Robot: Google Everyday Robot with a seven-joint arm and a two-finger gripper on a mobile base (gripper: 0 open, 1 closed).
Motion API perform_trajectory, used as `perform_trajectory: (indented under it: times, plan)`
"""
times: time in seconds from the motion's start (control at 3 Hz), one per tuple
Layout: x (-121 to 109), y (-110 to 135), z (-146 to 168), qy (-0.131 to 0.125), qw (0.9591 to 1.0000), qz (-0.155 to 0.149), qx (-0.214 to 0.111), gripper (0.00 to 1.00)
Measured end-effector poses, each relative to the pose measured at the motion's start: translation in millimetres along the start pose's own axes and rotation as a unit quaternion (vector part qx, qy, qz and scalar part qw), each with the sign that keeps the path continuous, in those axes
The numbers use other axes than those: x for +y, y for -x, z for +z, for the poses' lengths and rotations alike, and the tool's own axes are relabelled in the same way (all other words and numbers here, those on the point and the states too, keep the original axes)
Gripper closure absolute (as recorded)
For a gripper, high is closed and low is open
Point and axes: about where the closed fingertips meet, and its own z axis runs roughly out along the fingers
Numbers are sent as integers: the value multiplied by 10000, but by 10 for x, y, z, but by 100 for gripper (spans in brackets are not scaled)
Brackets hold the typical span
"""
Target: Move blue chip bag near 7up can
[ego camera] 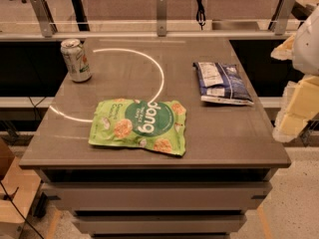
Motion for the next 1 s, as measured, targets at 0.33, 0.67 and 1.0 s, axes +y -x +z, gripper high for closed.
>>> perform_trajectory:
  times: [0.33,0.67,1.0]
  plan:
    - [0,0,0,0,10000,0,0,0]
    - [-16,9,5,-1,10000,9,-60,0]
    - [-175,95,69,48,9976,111,-680,0]
